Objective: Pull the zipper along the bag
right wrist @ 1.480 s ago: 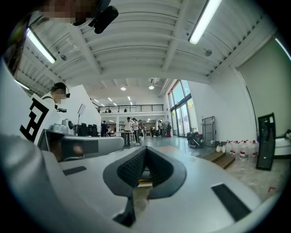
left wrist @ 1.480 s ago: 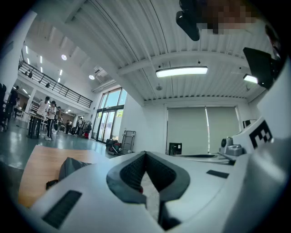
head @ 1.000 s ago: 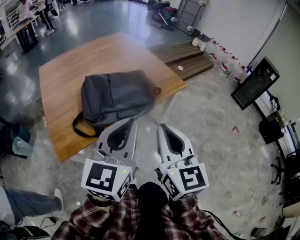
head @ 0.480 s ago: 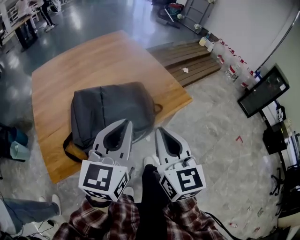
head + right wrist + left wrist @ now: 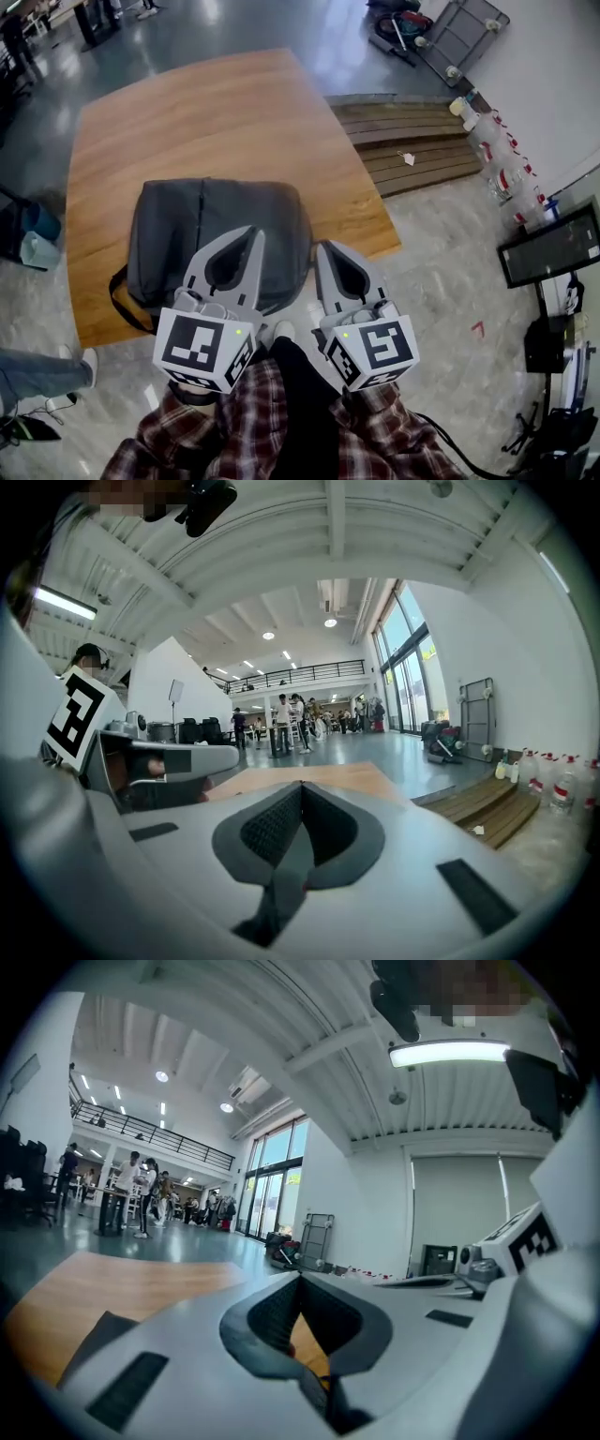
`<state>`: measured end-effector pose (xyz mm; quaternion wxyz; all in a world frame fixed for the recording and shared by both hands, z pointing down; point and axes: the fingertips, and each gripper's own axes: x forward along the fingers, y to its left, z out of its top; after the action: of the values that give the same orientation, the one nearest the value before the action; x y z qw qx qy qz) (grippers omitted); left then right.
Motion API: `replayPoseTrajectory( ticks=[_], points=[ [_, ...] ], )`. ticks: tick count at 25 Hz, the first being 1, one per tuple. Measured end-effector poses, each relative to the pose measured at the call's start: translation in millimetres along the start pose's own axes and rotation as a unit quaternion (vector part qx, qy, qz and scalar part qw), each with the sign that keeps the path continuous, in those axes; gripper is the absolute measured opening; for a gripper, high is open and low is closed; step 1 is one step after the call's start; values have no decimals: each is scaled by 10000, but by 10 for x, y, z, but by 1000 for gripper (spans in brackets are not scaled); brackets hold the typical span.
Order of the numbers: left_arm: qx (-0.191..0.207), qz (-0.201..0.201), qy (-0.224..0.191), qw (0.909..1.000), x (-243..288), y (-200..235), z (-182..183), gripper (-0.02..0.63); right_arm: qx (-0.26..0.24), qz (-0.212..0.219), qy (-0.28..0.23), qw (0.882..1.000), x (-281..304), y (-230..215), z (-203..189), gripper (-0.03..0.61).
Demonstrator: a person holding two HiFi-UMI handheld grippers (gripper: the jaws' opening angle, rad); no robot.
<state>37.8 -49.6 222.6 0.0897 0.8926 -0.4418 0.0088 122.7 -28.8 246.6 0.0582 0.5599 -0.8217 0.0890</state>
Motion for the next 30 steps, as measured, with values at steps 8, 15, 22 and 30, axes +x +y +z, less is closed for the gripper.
replayPoseTrajectory(
  ticks=[8, 15, 22, 30],
  points=[
    [-189, 700, 207, 9971, -67, 583, -108, 8, 122, 629, 333, 9974, 562, 213, -143, 9],
    [-310, 675, 943, 9928, -81, 797, -621, 8, 217, 978, 1076, 9891, 761, 446, -566, 9],
    [-711, 421, 2204, 9719, -88, 835, -1817, 8, 708, 1157, 2547, 9575, 743, 717, -1649, 11],
    [-1203, 431, 2634, 9562, -42, 866, -2606, 8, 1120, 1515, 3431, 9202, 563, 872, -2329, 11]
  ],
)
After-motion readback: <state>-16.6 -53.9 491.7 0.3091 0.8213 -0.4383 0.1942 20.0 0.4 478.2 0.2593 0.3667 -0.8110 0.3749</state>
